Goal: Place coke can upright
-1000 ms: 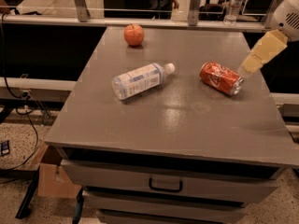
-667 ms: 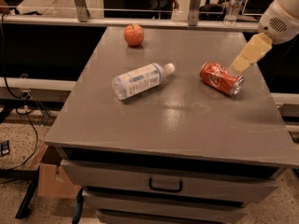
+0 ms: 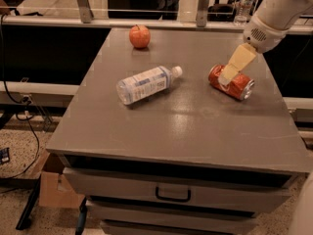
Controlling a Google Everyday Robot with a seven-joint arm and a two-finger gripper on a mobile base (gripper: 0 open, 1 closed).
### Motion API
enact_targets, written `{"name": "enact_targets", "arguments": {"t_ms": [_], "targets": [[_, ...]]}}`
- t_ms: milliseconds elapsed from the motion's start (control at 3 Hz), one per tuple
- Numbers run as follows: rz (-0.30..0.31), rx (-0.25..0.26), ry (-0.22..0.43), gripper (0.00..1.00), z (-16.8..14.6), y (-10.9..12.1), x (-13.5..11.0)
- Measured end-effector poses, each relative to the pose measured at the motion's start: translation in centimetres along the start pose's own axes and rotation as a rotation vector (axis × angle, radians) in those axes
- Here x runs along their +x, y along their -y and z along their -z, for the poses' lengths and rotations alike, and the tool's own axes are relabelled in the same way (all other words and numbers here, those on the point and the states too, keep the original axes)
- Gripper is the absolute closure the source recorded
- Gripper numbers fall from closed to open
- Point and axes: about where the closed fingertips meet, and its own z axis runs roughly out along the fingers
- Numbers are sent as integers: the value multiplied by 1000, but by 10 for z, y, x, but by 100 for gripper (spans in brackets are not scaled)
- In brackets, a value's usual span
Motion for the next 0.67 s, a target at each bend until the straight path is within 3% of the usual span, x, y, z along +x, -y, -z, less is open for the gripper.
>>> {"name": "enact_targets", "arguments": {"t_ms": [667], "targets": [[7, -40, -54, 0, -36, -1, -16]]}}
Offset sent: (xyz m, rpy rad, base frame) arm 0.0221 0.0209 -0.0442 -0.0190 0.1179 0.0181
